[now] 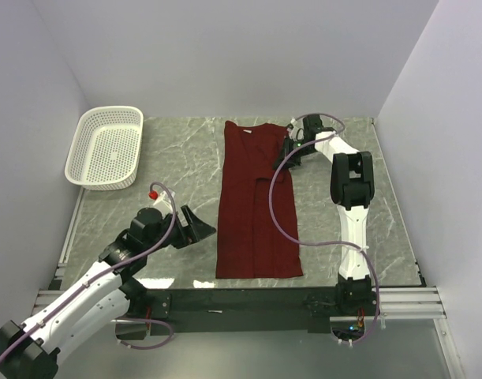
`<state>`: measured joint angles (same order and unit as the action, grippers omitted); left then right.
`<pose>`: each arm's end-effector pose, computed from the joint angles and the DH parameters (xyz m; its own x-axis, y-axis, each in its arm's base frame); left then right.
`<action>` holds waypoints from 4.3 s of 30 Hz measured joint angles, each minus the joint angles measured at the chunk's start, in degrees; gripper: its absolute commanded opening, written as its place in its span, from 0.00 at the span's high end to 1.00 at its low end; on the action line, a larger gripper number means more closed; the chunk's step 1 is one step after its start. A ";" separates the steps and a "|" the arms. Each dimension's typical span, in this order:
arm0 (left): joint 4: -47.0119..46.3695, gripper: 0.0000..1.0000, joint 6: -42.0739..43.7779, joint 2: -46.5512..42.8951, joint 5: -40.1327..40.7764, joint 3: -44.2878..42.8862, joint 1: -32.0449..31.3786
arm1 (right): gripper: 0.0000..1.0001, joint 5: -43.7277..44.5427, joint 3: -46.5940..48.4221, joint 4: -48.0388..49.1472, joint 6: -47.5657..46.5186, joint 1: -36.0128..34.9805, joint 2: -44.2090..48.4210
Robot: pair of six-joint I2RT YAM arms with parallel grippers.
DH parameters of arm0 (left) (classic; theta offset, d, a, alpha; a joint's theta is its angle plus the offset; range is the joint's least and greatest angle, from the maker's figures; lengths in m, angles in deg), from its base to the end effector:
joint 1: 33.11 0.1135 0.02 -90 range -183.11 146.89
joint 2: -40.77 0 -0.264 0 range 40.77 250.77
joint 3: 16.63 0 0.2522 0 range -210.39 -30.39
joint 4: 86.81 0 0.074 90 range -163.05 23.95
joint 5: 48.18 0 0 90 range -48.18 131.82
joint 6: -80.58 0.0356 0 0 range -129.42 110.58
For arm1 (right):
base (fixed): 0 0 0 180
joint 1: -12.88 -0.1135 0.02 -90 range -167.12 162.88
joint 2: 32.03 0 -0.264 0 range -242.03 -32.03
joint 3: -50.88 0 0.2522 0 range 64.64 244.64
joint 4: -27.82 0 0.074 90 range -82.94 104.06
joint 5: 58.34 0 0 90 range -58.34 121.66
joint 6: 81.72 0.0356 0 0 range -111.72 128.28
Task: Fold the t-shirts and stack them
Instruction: Fold the tshirt
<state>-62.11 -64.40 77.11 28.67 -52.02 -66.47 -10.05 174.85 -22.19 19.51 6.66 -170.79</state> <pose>0.1271 -0.0934 0.2187 -0.7863 -0.4371 -0.4367 0.1095 0.5970 -0.7948 0.4996 0.0783 0.1321 -0.9529 0.0424 -0.3004 -0.1804 0.7169 0.6734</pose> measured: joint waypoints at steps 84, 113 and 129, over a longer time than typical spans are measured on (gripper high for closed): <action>3.21 0.97 -14.67 30.45 2.05 -1.20 -16.72 | 0.44 15.41 -84.35 -6.67 -85.96 -31.85 86.27; -0.17 0.98 -14.49 30.75 -0.94 -1.22 -16.72 | 0.46 17.86 -83.67 -6.80 -71.28 -46.93 81.37; -0.39 0.98 -14.49 28.72 -1.20 -1.22 -16.90 | 0.42 22.60 -83.67 -3.10 -66.51 -47.21 84.61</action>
<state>-62.51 -78.89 105.83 27.47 -53.24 -83.37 12.55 91.18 -25.30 -47.00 -40.55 -86.18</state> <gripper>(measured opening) 0.060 0.578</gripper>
